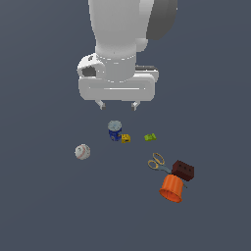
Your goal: Pick up a designated object from a clutter of objects.
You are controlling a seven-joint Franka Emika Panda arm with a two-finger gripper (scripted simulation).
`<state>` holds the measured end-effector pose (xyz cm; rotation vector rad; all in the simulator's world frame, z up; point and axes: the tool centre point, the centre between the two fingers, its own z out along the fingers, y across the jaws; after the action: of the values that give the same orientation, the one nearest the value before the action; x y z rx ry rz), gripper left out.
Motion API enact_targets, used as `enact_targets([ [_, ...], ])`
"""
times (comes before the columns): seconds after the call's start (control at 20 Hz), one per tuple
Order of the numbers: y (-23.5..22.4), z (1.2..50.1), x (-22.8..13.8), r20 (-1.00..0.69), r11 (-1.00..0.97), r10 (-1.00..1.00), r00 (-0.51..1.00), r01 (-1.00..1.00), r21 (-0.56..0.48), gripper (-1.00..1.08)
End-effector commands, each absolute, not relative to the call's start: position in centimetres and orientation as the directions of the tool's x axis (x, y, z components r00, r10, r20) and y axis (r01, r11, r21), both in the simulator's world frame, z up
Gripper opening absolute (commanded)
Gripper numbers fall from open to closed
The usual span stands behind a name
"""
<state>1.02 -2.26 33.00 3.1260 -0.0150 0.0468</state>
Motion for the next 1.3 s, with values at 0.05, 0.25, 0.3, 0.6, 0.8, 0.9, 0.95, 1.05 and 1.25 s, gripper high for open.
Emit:
enact_targets([
  [0.05,-2.2,33.0,1.0,0.030,-1.000,-0.009,1.000,-0.009,0.015,1.00],
  [0.25,-1.0,33.3,0.8,0.029,-1.000,0.009,1.000,0.009,0.007,1.00],
  [0.3,-0.5,33.4,0.6,0.029,-1.000,0.016,0.999,0.015,0.004,1.00],
  [0.6,0.4,33.7,0.3,0.029,-1.000,0.022,0.999,0.023,-0.003,1.00],
  [0.8,0.6,33.3,0.7,0.028,-0.999,0.043,0.999,0.043,0.002,1.00],
  [0.9,1.1,33.0,1.1,0.027,-0.998,0.067,0.997,0.066,0.005,1.00],
  [0.95,1.3,32.7,1.4,0.026,-0.997,0.081,0.996,0.081,0.008,1.00],
  [1.05,1.9,32.2,1.9,0.024,-0.993,0.114,0.993,0.114,0.013,1.00],
  [1.25,3.6,30.7,3.4,0.018,-0.979,0.203,0.979,0.202,0.025,1.00],
])
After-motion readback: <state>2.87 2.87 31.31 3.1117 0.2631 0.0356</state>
